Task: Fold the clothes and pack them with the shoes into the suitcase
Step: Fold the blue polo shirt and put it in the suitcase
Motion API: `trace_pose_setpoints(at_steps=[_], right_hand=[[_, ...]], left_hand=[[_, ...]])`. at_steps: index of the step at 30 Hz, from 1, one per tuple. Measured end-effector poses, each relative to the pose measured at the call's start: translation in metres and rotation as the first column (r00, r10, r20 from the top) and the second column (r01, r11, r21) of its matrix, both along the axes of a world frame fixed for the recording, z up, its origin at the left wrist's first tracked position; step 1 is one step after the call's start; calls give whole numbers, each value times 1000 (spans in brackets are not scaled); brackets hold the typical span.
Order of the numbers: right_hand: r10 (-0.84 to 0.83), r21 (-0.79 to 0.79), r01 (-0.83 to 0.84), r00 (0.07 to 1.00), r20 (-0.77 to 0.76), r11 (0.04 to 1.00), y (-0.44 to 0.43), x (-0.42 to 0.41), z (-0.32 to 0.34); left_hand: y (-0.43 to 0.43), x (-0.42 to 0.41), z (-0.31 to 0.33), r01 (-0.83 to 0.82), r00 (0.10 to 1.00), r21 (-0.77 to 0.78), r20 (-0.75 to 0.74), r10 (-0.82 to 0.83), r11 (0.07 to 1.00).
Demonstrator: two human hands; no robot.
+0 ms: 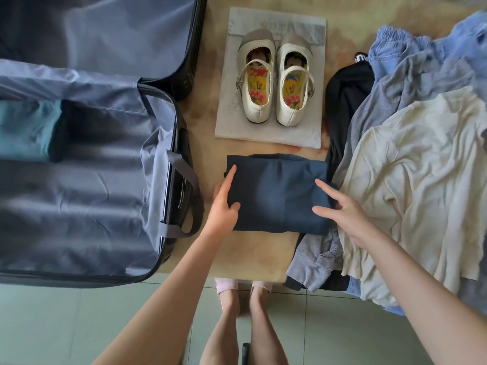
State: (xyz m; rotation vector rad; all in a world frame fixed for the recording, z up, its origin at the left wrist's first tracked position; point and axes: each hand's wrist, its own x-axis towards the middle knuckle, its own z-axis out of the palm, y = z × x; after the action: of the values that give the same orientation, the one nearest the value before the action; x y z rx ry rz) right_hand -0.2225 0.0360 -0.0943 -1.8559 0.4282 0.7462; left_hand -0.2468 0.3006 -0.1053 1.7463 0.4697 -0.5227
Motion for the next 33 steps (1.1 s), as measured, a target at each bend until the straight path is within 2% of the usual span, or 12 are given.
trace_pose_setpoints(at_steps=[6, 11, 15, 21, 26, 33], right_hand=[[94, 23, -94, 996, 11, 995, 5, -1, 4], [108, 36, -110, 993, 56, 993, 11, 3, 21], [117, 46, -122, 988, 102, 991, 15, 9, 46], [133, 38, -143, 974, 185, 989, 32, 22, 93], [135, 52, -154, 955, 265, 987, 69, 38, 133], [138, 131, -187, 939, 314, 974, 177, 53, 155]], left_hand=[[6, 13, 0, 100, 995, 102, 18, -102, 990], [3, 17, 16, 27, 998, 98, 47, -31, 995], [3, 25, 41, -3, 993, 157, 116, -15, 988], [17, 40, 93, -36, 971, 163, 238, -4, 986], [56, 53, 127, -83, 943, 208, 334, 9, 974], [169, 62, 160, -177, 931, 195, 353, 99, 965]])
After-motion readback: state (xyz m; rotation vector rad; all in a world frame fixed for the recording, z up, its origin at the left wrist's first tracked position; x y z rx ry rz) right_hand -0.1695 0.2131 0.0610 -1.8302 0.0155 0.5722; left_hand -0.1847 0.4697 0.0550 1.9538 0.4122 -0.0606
